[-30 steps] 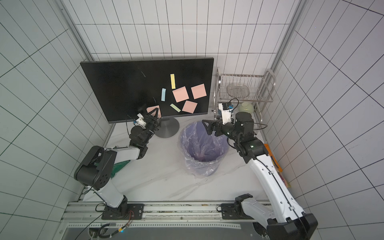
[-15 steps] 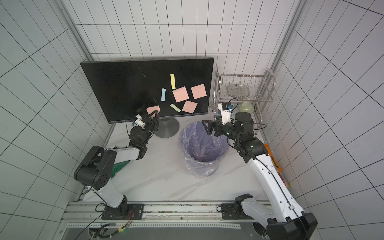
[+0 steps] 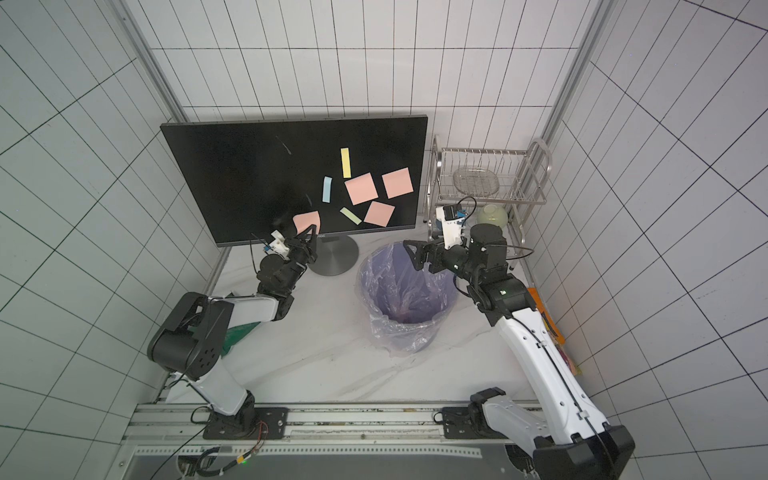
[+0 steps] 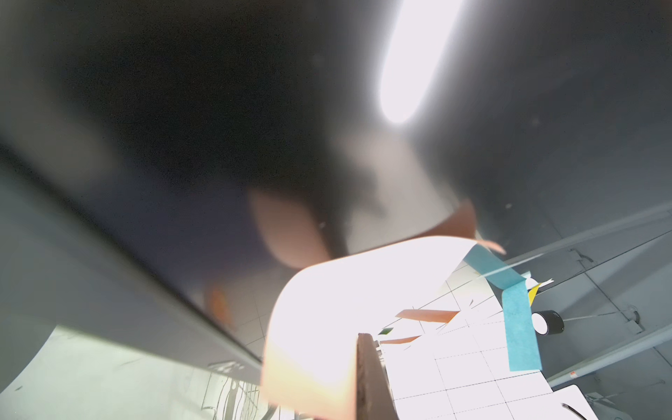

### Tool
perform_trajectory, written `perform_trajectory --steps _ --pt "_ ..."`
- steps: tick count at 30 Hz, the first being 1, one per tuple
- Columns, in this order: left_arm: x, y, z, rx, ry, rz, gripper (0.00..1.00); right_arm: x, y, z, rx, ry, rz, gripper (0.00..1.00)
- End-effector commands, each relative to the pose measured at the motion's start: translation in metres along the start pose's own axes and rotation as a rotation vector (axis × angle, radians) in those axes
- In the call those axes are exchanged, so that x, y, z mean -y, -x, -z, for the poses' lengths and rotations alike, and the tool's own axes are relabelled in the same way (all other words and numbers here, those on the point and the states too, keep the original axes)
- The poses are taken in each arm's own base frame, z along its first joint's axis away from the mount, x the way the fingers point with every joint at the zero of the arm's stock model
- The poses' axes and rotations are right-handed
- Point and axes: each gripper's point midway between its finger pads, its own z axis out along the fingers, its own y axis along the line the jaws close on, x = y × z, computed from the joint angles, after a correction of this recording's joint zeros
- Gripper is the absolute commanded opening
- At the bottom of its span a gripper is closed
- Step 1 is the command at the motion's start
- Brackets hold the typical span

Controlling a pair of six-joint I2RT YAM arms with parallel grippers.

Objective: Remove the sticky note from the monitor
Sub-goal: Tear off the sticky note from the monitor.

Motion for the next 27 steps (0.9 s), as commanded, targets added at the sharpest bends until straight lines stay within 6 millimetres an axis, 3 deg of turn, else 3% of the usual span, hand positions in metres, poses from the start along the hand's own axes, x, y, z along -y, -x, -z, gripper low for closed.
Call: perform_trajectory --steps 1,10,18,23,27 --pt "0.012 0.001 0.008 0.004 -0.023 -0.026 0.00 -0.007 0.002 -0.003 0.010 0.033 0.010 0.99" --pt "0.023 -0.003 0.025 0.015 -0.001 -0.070 0.00 -0.009 0.003 -0.003 0.010 0.045 0.008 0.99" --pt "0.037 -0.018 0.044 -0.001 0.014 -0.144 0.00 -0.010 0.005 -0.002 0.016 0.046 0.010 0.99" --pt "0.063 -0.037 0.059 -0.038 0.016 -0.275 0.00 -0.009 0.004 -0.001 0.015 0.039 0.012 0.99" --pt "0.102 -0.063 0.070 -0.134 0.006 -0.479 0.00 -0.006 0.005 0.003 0.010 0.005 0.030 0.99"
